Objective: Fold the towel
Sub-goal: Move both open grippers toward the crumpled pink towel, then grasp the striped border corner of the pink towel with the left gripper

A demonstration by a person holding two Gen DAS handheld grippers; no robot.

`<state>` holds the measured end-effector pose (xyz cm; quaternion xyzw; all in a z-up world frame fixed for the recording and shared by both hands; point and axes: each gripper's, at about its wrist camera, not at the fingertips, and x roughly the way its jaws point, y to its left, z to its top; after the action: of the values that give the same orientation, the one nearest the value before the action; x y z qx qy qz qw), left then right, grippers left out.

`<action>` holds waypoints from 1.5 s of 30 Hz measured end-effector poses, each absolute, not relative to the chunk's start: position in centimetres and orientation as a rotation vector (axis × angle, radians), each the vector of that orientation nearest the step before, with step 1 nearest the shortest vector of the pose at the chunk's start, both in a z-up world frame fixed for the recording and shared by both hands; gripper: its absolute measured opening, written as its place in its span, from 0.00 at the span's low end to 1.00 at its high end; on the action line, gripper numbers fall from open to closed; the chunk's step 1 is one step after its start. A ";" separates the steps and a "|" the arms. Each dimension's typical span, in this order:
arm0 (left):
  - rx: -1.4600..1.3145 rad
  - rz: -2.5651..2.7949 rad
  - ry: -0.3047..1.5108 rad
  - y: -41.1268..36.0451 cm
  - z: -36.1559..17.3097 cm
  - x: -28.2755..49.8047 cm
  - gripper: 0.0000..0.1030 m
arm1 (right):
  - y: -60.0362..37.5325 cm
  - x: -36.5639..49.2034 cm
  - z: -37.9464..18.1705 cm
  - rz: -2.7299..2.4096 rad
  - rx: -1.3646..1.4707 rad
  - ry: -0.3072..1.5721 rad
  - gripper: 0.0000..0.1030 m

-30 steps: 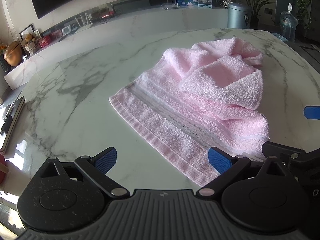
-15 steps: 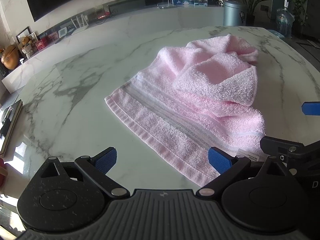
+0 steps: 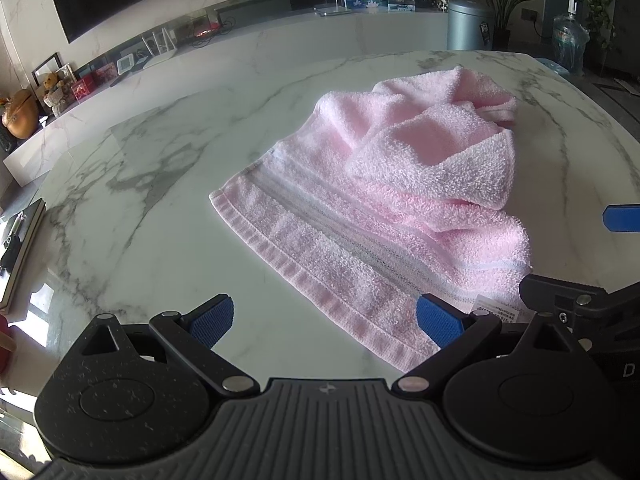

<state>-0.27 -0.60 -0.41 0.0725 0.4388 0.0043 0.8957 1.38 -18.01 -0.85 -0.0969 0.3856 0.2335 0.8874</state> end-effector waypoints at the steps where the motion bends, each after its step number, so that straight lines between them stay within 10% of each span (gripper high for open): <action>1: 0.150 0.008 0.908 -0.5 -0.4 -0.3 0.97 | -18.0 1.4 -0.9 0.485 -0.202 0.802 1.00; 29: 0.219 -0.362 0.921 -5.3 -0.7 -0.6 0.92 | -22.3 3.1 0.6 0.395 -0.142 0.789 0.92; 31: 0.222 -0.387 0.928 -5.8 -1.0 -0.3 0.87 | -22.5 3.1 0.7 0.392 -0.145 0.790 0.92; 33: 0.225 -0.399 0.947 -6.2 -1.4 0.1 0.61 | -22.6 3.1 0.6 0.391 -0.146 0.795 0.92; 45: 0.147 -0.378 1.017 -3.6 -1.7 0.1 0.12 | -22.1 3.4 0.6 0.438 -0.200 0.793 0.91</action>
<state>0.09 -3.61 -1.65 0.0697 0.4835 -0.1798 0.8538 3.36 -22.09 0.59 -0.0965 0.3824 0.2112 0.8943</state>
